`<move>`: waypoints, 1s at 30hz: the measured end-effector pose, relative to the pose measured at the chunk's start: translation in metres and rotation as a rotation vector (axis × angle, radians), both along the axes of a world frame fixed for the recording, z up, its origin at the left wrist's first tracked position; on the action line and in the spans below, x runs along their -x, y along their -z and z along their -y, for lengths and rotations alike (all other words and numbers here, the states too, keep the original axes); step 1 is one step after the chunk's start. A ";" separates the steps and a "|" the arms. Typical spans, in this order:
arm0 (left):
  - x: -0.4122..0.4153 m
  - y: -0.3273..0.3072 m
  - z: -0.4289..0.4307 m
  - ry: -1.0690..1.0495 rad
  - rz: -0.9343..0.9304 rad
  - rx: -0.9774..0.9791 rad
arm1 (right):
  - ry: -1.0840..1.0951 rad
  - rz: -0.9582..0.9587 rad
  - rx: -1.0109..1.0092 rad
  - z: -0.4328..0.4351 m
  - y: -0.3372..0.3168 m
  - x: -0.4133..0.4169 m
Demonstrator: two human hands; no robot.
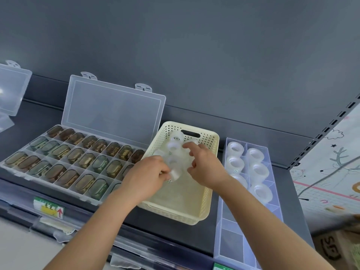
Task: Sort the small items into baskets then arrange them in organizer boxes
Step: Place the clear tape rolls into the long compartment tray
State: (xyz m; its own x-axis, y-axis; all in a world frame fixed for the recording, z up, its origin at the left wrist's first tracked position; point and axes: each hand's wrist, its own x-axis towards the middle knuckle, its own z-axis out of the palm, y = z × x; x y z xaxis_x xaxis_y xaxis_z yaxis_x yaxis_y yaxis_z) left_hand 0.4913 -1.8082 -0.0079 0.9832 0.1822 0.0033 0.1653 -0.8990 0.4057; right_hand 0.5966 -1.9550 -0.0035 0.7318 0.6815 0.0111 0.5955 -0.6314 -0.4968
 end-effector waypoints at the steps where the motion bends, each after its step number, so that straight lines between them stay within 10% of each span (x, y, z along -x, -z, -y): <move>1: 0.000 -0.002 0.001 -0.005 0.025 0.018 | 0.002 -0.022 -0.066 0.004 -0.004 0.002; 12: -0.023 -0.022 0.051 0.119 0.241 0.087 | 0.120 -0.149 -0.475 0.082 -0.050 0.014; 30: -0.039 -0.003 0.136 0.638 -0.058 -0.454 | 0.114 -0.104 0.077 0.178 -0.013 0.044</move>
State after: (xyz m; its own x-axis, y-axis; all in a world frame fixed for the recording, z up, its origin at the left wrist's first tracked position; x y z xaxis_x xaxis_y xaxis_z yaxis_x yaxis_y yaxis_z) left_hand 0.5308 -1.9438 -0.0047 0.8984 -0.4244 -0.1127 -0.4288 -0.9032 -0.0173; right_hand 0.5525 -2.1331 0.0092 0.7990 0.5898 -0.1175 0.4658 -0.7305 -0.4994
